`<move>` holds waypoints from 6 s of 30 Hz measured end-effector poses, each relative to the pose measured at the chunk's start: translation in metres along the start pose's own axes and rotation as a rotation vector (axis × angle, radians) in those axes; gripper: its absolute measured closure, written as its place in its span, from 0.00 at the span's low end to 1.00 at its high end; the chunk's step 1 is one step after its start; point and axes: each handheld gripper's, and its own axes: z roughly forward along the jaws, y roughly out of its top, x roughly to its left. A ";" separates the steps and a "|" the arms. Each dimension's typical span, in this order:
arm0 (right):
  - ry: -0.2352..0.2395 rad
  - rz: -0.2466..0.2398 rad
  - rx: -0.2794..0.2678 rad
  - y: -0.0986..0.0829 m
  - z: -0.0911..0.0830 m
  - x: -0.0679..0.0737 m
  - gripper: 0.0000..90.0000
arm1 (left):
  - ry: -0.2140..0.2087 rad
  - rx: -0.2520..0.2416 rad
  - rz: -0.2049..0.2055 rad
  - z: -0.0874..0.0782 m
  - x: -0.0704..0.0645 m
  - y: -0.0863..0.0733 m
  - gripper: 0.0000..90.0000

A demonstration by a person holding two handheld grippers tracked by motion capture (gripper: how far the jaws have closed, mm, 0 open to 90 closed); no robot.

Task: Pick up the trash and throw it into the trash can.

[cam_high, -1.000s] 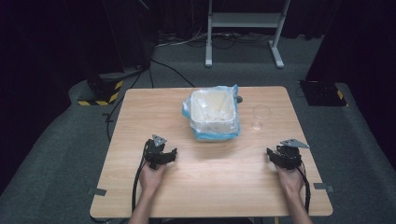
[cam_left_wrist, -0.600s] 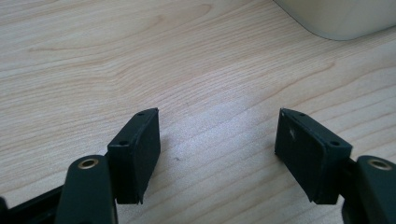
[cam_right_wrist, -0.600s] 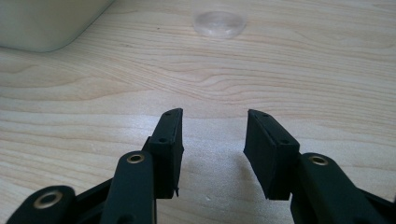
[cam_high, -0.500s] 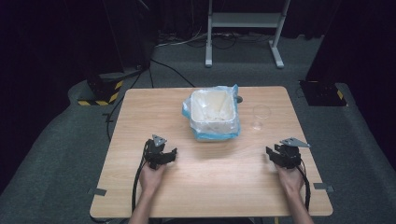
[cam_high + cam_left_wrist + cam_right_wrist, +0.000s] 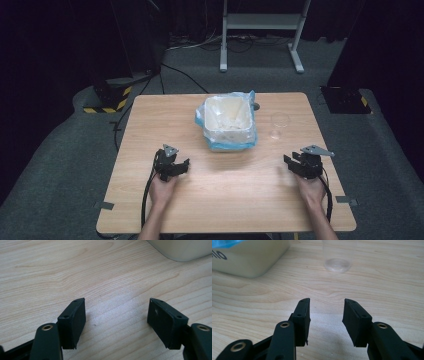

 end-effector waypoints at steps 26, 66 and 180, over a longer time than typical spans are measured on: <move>0.041 -0.048 -0.045 0.040 -0.008 0.007 0.65 | 0.000 0.000 0.000 0.000 0.000 0.000 0.34; 0.050 -0.060 -0.068 0.106 0.011 0.003 0.67 | -0.001 0.000 0.000 0.000 0.000 0.000 0.34; 0.099 -0.122 -0.065 0.134 -0.001 0.017 0.95 | -0.001 0.000 0.000 0.000 0.000 0.000 0.34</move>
